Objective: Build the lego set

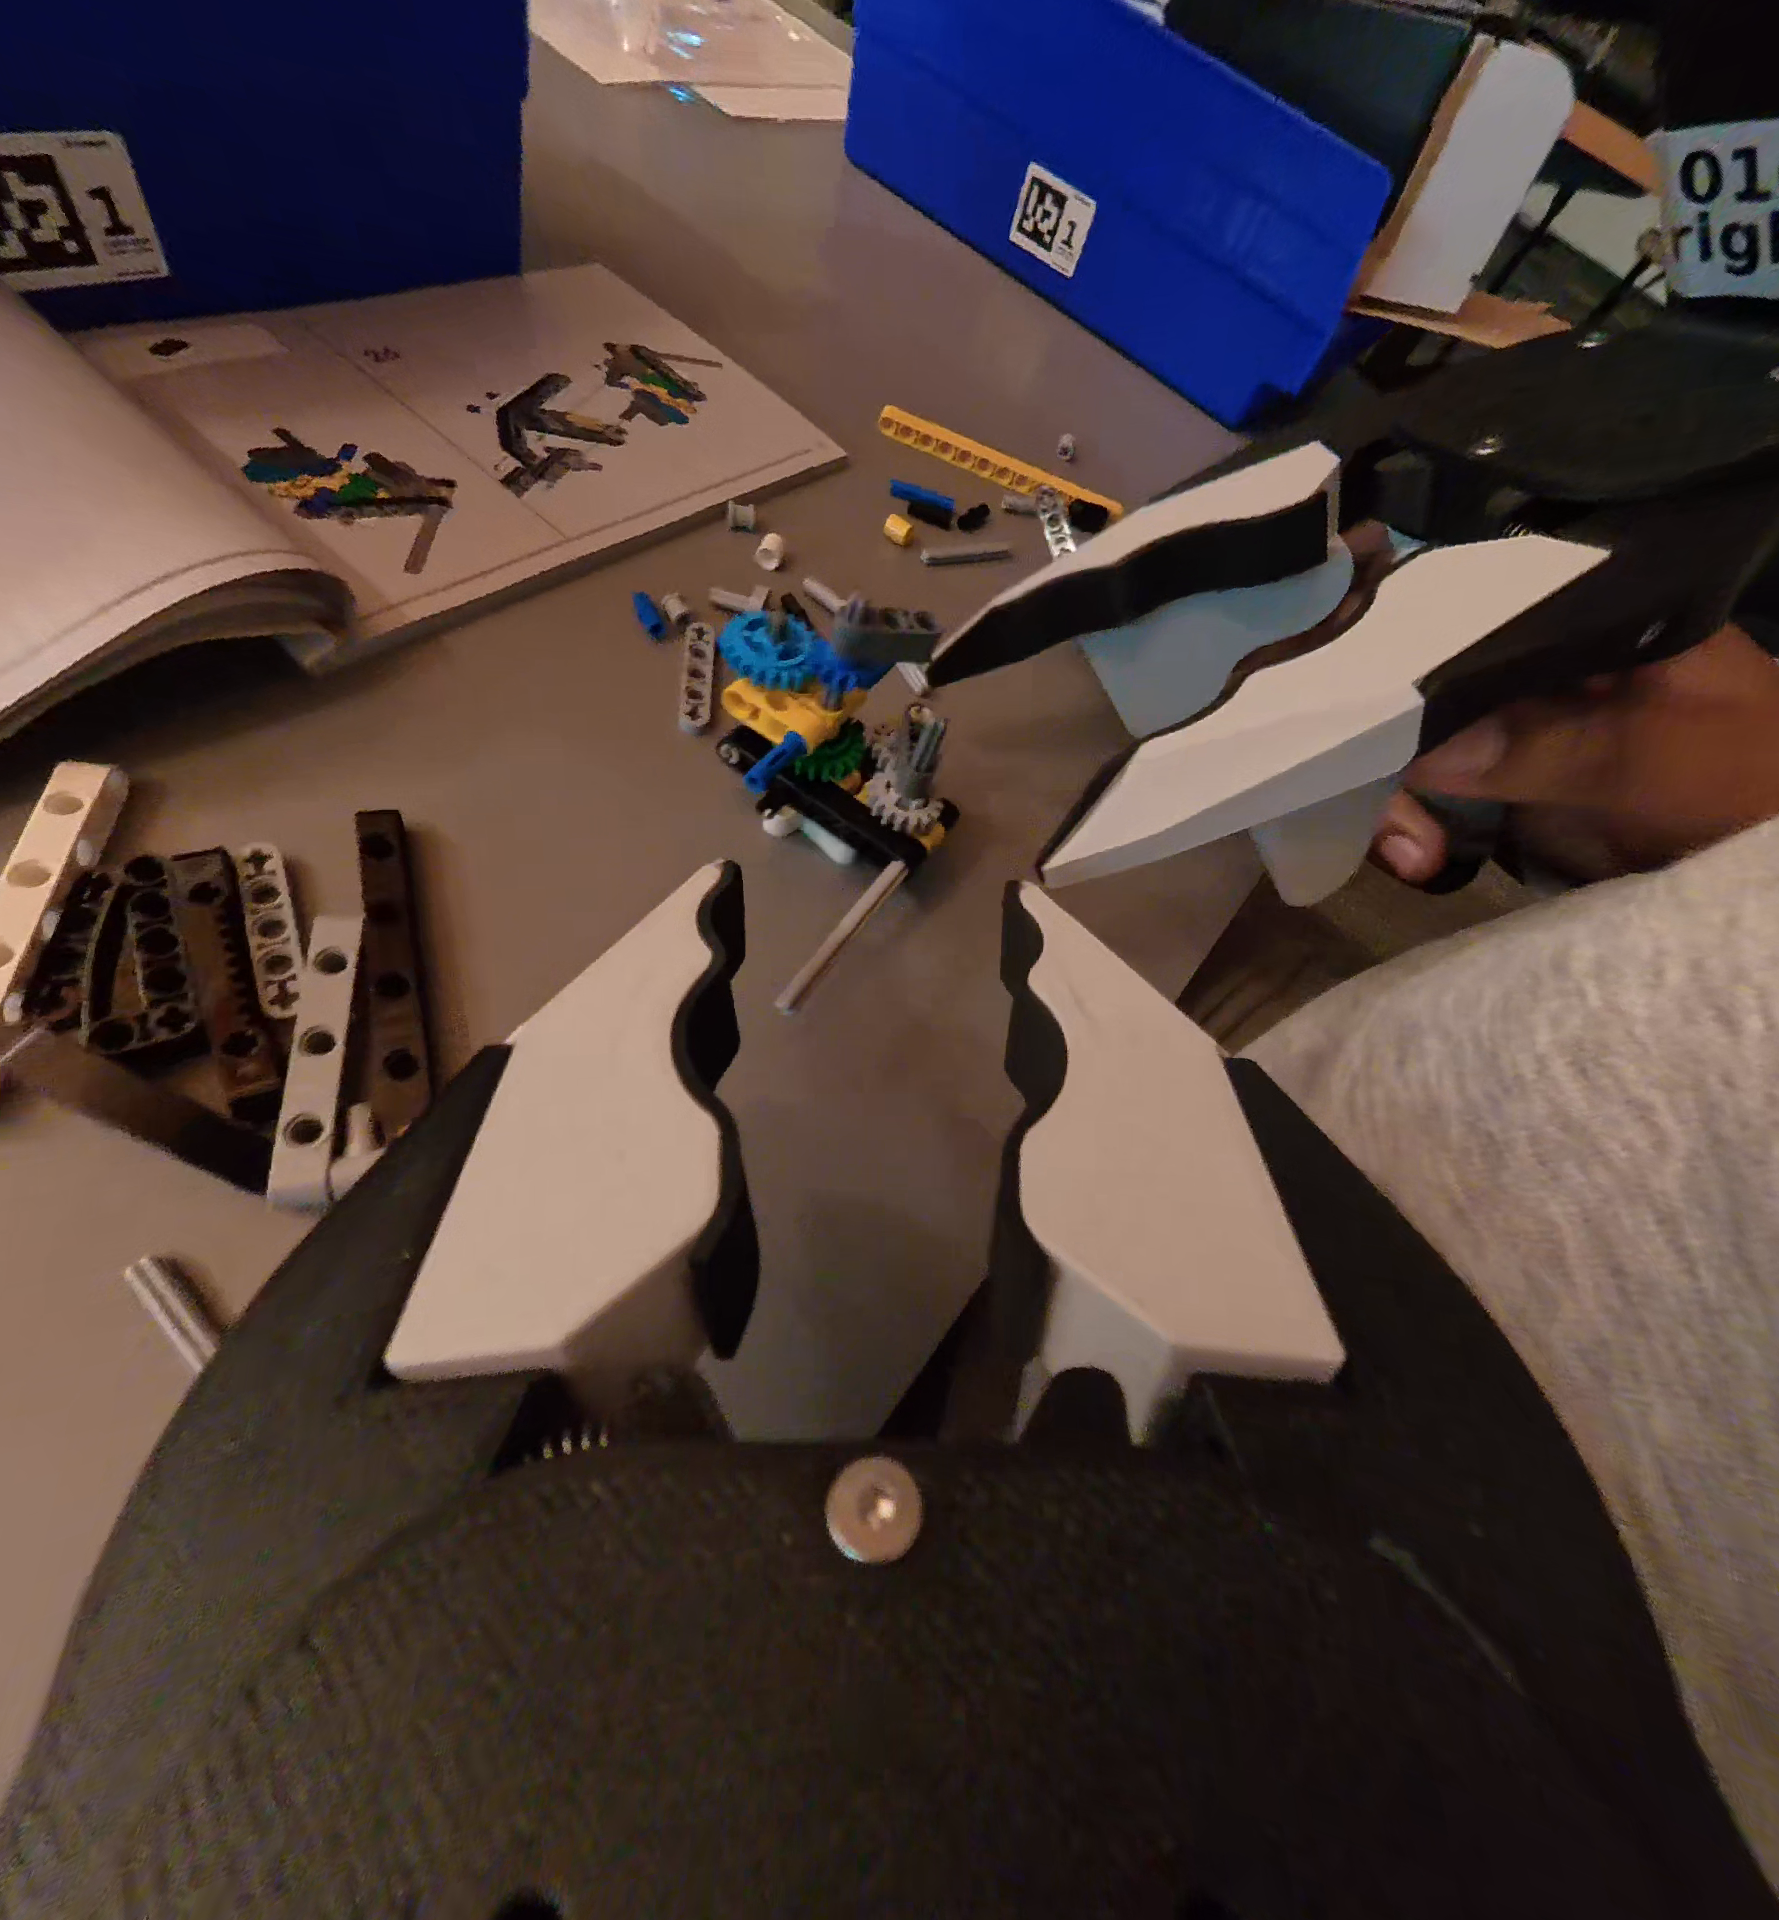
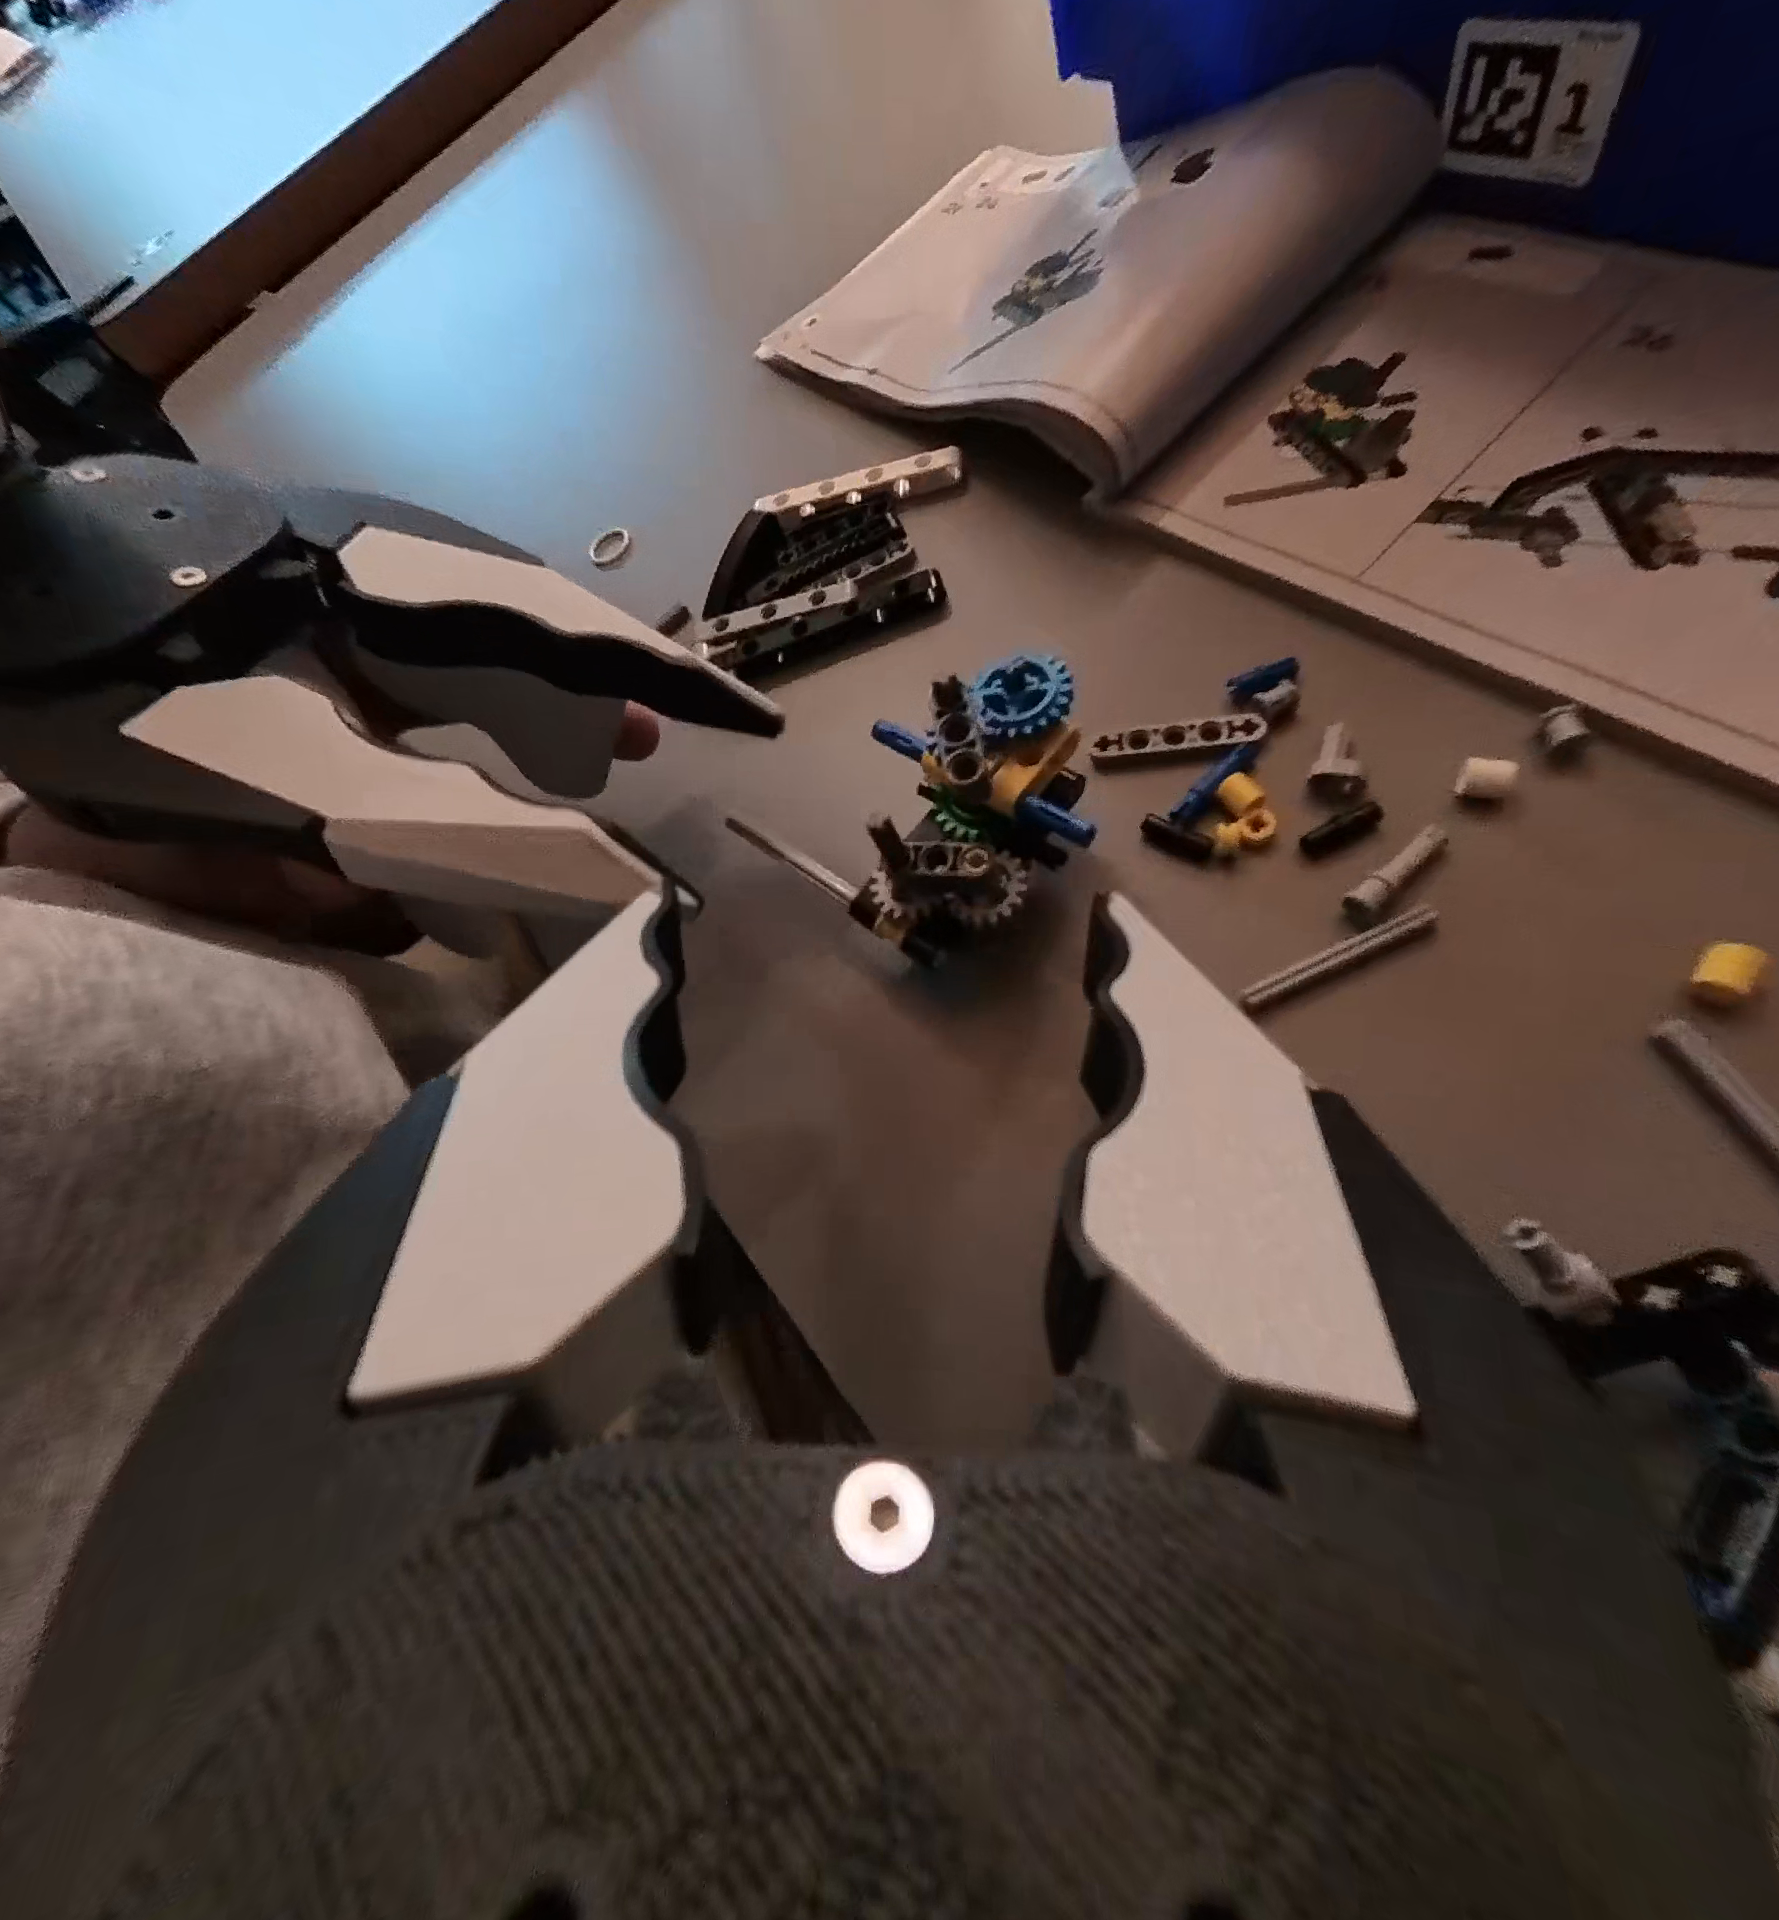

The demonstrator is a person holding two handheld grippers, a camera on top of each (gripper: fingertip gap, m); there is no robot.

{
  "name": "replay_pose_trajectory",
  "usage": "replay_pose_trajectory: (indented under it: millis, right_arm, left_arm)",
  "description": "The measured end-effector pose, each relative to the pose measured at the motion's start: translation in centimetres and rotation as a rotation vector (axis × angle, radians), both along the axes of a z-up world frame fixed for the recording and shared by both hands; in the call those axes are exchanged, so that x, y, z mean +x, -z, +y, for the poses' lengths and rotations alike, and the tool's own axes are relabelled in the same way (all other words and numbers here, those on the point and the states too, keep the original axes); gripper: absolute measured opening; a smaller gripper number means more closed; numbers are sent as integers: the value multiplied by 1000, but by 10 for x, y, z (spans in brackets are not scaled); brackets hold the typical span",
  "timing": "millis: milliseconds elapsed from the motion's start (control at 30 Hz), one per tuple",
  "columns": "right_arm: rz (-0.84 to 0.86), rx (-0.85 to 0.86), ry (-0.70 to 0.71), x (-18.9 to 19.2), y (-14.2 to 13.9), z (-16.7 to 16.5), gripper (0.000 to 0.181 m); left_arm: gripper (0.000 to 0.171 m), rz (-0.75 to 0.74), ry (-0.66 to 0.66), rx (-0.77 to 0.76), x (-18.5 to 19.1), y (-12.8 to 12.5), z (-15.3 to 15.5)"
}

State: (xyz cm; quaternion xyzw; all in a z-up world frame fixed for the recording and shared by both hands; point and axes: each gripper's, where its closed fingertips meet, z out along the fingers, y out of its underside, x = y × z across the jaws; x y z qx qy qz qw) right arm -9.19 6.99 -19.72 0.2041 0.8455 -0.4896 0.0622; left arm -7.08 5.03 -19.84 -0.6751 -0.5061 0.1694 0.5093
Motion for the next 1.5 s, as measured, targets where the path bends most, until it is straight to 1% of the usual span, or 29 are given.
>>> replay_pose_trajectory:
  millis: [133, 233, 367, 567, 767, 1033, 1167, 1267, 1400, 1500]
  right_arm:
    - [-6, 66, -9, 5, 12, -2, 77]
    - [7, 115, -18, 9, 19, -6, 78]
    - [15, 154, -29, 14, 24, -9, 79]
    - [-9, 114, -40, 23, 19, -17, 77]
    - [-26, 94, -112, 36, 19, -25, 77]
    - [-63, 70, -131, 41, 22, -17, 76]
    - [-57, 46, -119, 40, 20, -6, 74]
    - [-15, 24, -92, 33, 15, 3, 72]
    - [81, -4, -41, 13, -1, 13, 67]
    - [130, -17, -34, 1, -13, 15, 64]
  left_arm:
    - [49, -4, -25, 36, 4, 4, -11]
    - [50, 5, -32, 71, 6, 2, -16]
    - [50, 40, -47, 80, 6, -1, -23]
    - [45, 132, -77, 97, 2, -12, -30]
    - [47, 133, -122, 82, -3, -13, -36]
    - [50, 87, -153, 47, -6, -4, -39]
    - [51, 53, -147, 9, -6, 3, -36]
    - [51, 40, -150, -22, -8, 6, -34]
    - [53, 15, -147, -51, -10, 11, -32]
    - [54, -2, -137, -61, -12, 13, -27]
